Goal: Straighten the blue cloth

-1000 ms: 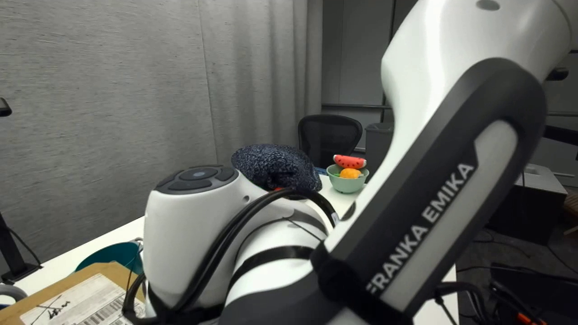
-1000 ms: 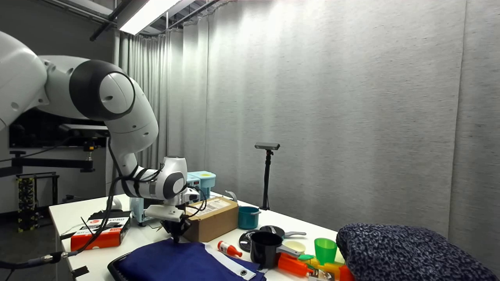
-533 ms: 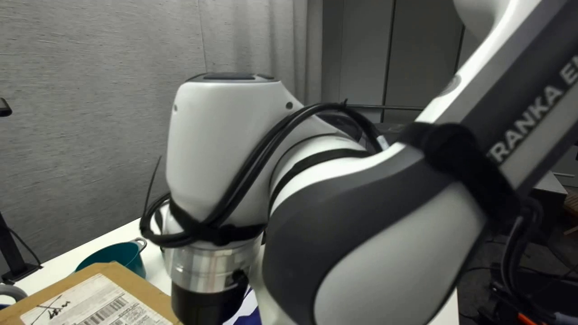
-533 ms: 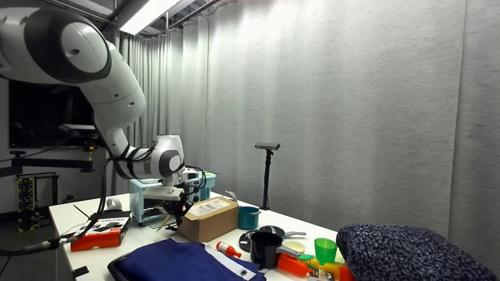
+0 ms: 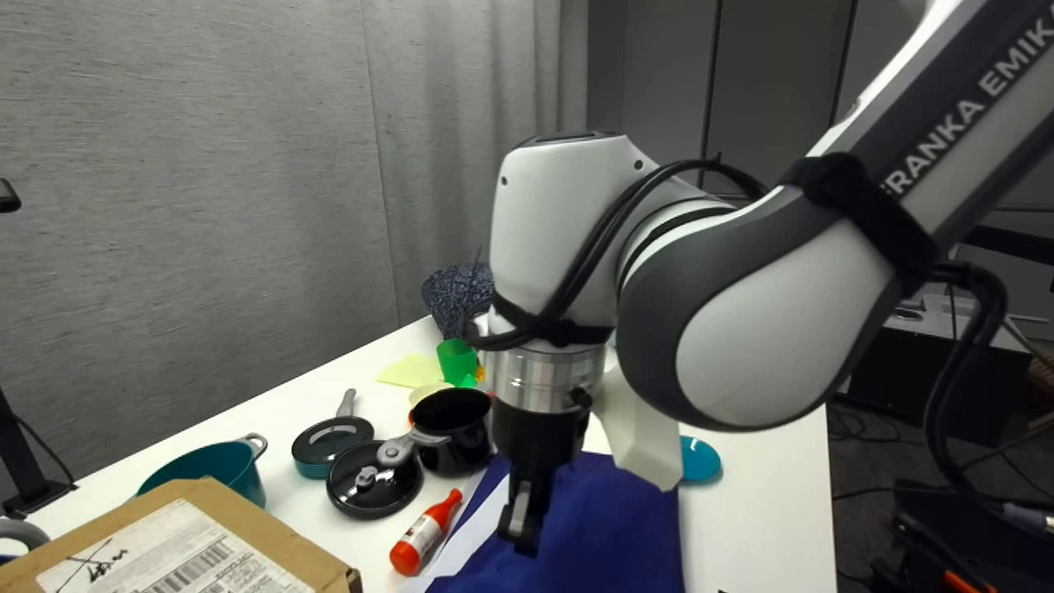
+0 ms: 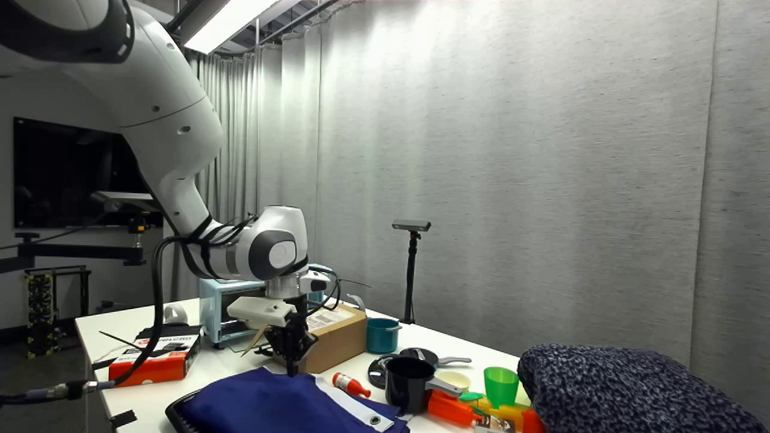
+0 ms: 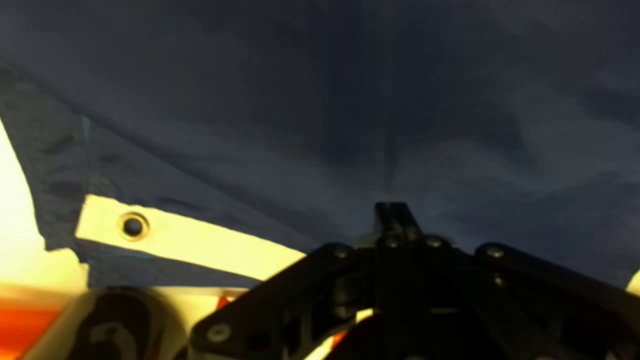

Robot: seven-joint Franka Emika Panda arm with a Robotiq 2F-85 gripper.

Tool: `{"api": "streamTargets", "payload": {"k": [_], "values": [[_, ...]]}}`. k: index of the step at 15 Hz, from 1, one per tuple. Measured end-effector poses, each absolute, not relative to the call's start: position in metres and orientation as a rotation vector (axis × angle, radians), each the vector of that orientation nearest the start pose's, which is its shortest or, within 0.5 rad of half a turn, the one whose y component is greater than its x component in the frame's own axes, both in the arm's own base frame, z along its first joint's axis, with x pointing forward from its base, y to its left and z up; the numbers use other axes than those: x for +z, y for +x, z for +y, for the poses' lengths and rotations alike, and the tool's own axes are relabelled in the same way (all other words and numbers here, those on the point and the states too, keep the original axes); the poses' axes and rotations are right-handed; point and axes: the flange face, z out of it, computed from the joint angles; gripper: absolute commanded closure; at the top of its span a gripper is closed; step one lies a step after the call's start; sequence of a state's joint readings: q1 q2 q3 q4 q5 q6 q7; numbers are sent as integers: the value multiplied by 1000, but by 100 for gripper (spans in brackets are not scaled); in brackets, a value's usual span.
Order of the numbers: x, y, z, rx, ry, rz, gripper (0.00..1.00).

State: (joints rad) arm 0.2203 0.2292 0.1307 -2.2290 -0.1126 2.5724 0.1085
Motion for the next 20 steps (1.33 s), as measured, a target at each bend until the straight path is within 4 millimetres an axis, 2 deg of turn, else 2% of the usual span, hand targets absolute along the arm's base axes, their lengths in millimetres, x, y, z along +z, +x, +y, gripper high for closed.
{"api": "streamTargets", "payload": {"k": [3, 6, 9, 11, 15, 20], "values": [[280, 513, 144, -172, -3053, -449, 100], [283, 498, 102, -193, -3001, -497, 100], [288, 484, 65, -271, -3016, -560, 100], [284, 479, 45, -333, -3043, -614, 100], [256, 473, 21, -415, -3052, -704, 100], [203, 476, 17, -367, -3000, -759, 100]]}}
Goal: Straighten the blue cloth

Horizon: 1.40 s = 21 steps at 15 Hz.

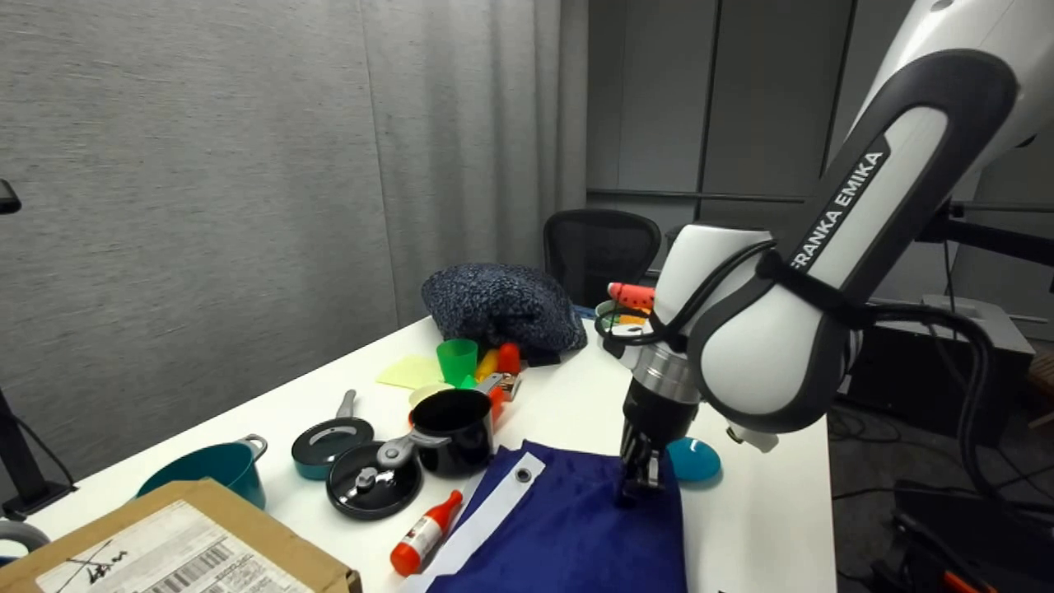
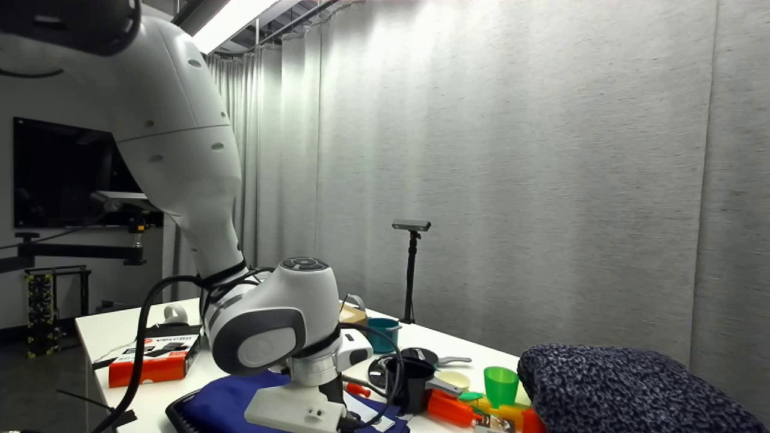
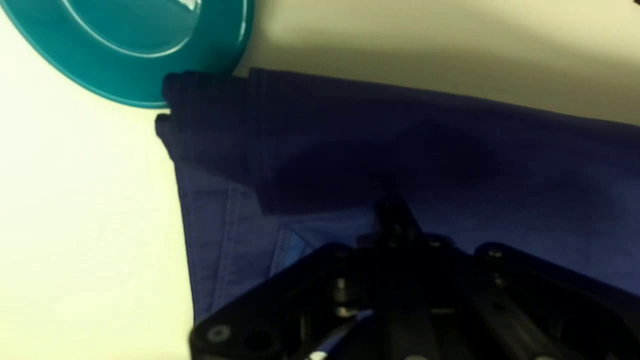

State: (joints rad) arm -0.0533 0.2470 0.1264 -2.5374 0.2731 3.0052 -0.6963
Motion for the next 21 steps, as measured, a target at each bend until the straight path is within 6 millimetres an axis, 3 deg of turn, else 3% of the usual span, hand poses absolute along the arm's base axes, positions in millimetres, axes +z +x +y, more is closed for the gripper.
{"api": "streamTargets", "payload": {"k": [2, 9, 12, 14, 16, 21], "values": [[187, 477, 9, -331, -2997, -745, 100], [186, 476, -37, -340, -3024, -597, 100], [186, 475, -36, -345, -3006, -574, 100], [187, 475, -21, -357, -2972, -620, 100], [196, 478, 9, -383, -2925, -727, 100], [251, 474, 85, -339, -2812, -986, 100]]}}
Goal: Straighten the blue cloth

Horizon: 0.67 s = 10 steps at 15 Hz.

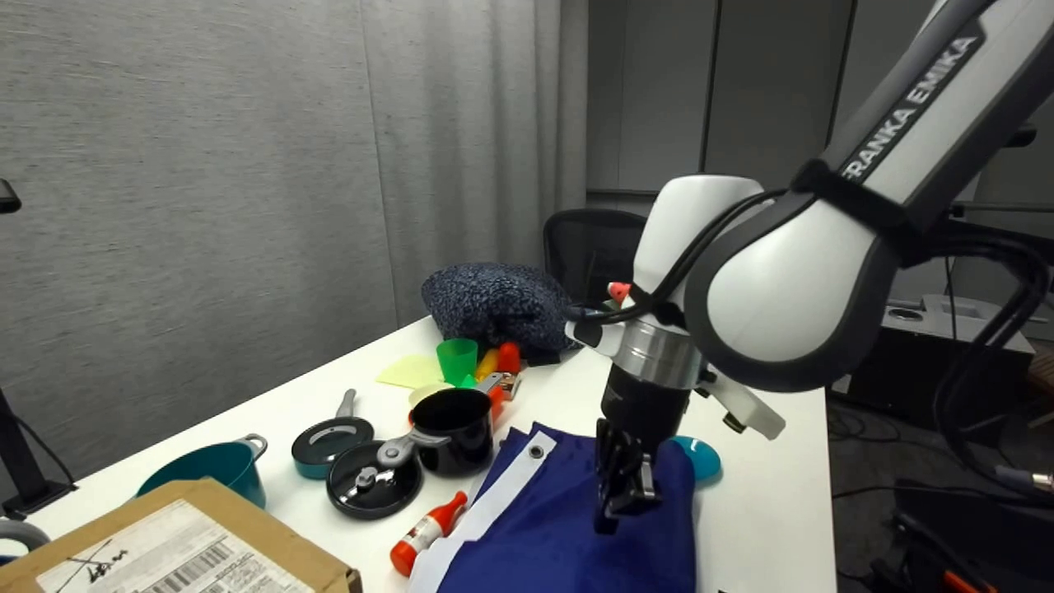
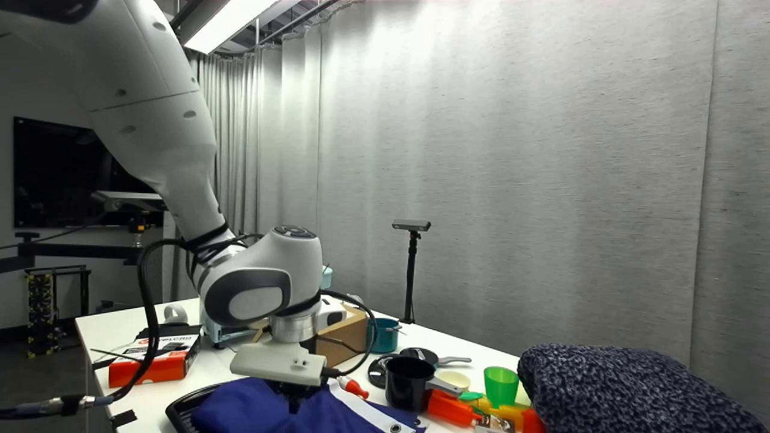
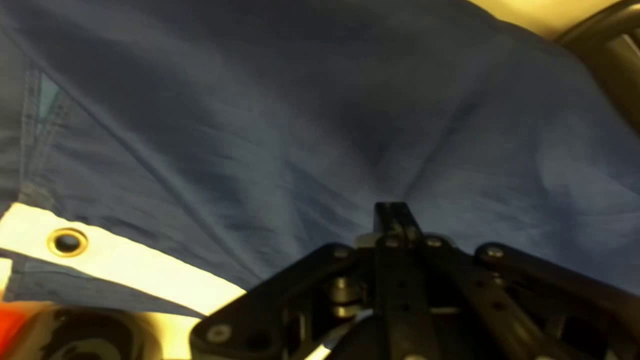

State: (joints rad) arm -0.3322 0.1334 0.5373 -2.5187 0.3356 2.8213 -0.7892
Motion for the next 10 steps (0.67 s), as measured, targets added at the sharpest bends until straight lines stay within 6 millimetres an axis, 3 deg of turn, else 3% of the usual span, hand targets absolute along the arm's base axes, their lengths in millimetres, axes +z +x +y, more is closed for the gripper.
{"api": "streamTargets", "payload": {"k": [3, 6, 10], "values": [[288, 463, 109, -233, -2774, -1085, 100], [322, 451, 121, -149, -2745, -1154, 100], [364, 447, 120, -237, -2809, -1018, 100]]}}
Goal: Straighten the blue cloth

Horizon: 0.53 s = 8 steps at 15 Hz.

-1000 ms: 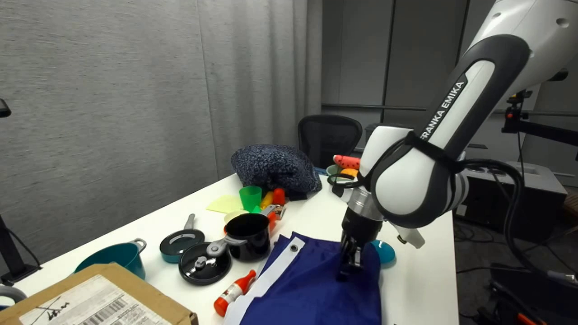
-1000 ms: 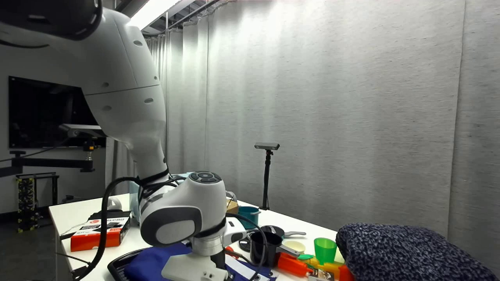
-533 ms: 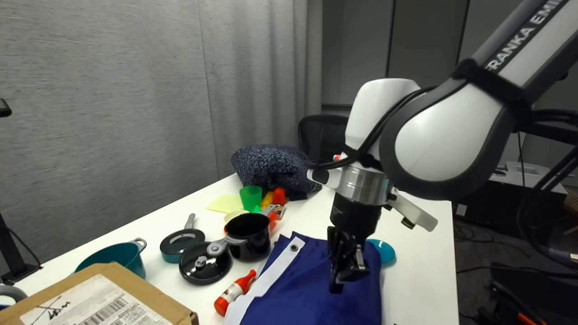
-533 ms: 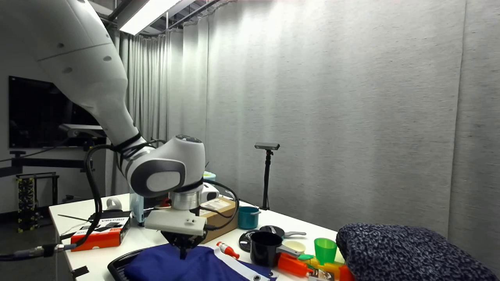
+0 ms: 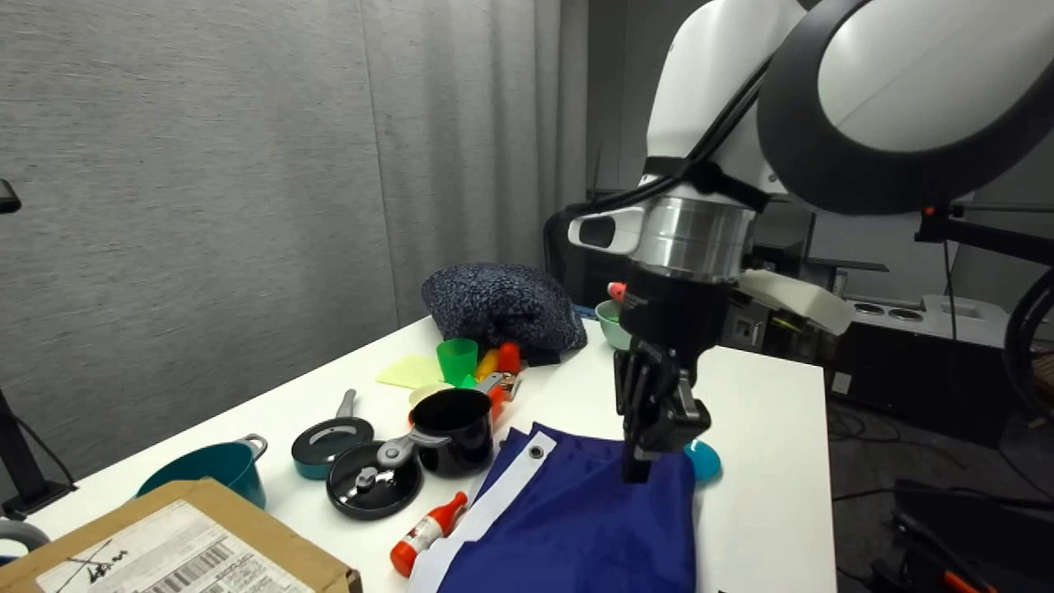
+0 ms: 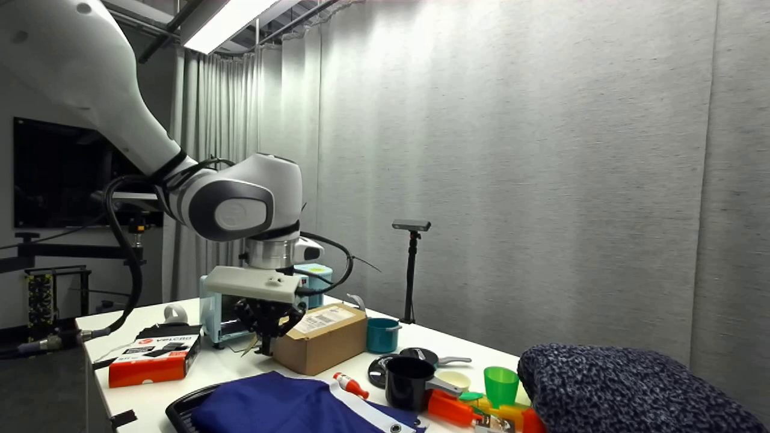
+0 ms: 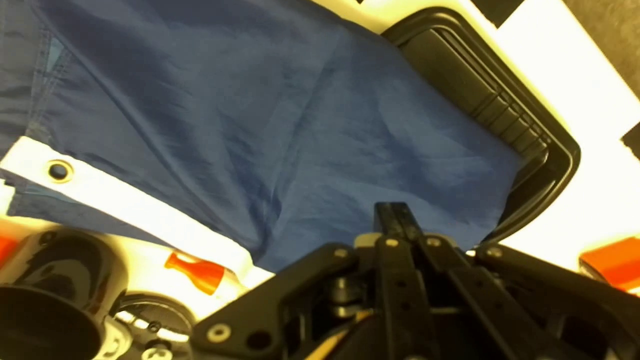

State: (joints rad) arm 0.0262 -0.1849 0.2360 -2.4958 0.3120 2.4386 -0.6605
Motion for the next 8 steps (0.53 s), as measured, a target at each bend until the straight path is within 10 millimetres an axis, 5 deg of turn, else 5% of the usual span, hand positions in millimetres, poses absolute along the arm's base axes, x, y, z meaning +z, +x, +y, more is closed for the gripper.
{"api": "streamTargets", "payload": {"k": [4, 5, 6, 8], "values": [[396, 442, 108, -388, -2898, -724, 100], [402, 440, 106, -426, -2914, -648, 74], [405, 437, 104, -455, -2931, -581, 98], [407, 431, 103, -471, -2953, -485, 84]]}}
